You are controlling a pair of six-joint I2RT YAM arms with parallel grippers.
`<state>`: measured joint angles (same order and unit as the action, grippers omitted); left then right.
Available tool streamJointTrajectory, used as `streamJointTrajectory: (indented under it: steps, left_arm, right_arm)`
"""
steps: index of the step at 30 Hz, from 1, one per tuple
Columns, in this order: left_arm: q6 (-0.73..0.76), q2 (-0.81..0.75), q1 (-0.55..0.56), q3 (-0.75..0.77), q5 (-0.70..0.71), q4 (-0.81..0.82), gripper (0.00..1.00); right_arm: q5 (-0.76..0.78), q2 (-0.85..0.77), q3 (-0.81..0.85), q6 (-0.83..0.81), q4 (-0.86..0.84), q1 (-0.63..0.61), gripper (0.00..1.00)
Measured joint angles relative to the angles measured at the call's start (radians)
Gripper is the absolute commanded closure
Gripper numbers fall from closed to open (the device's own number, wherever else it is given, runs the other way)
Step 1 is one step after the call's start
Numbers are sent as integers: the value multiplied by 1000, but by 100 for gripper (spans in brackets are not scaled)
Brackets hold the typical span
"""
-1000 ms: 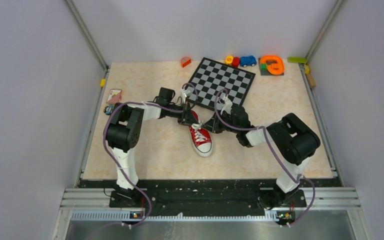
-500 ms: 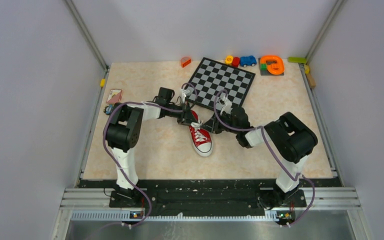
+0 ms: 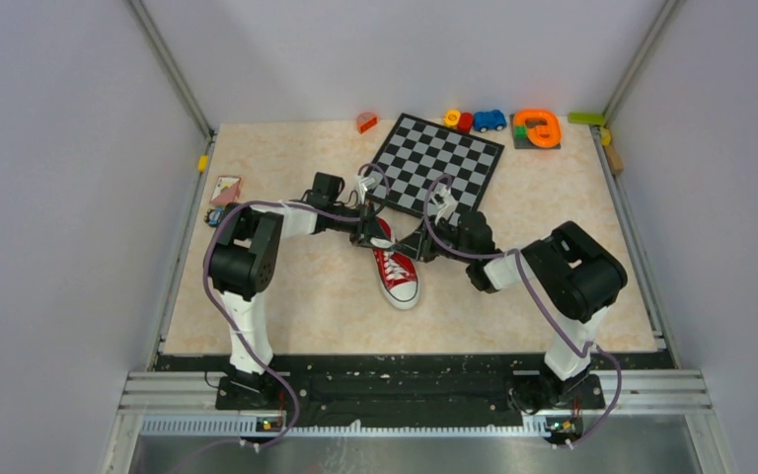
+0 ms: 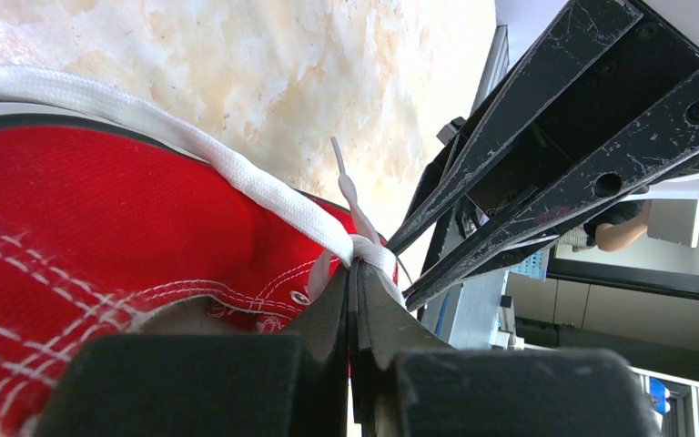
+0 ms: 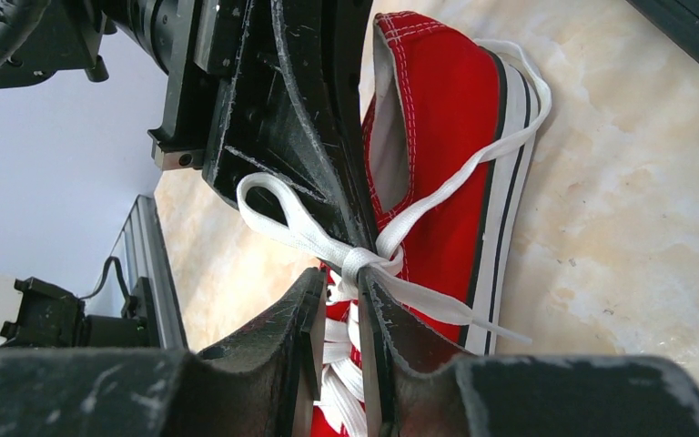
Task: Tie the shoes
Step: Cross the shoelace with the shoelace.
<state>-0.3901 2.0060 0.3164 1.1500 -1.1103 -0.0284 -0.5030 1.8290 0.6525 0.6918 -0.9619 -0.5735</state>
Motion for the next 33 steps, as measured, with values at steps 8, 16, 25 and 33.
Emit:
streamJointTrajectory:
  steps: [8,16,25,33]
  left_arm:
    - [-1,0,-2,0,4,3,100]
    - [-27,0,-1,-21,-2,57,100]
    - [-62,0,-2,-51,-10,119,100]
    - [-68,-5,-3,-66,-4,132,100]
  right_arm:
    - [1,6,16,3,21,0,85]
    - [-21,32,49,43,10,0,100]
    - [-39,45,71,60,25,0,100]
    - [-37,44,79,48,57,0,99]
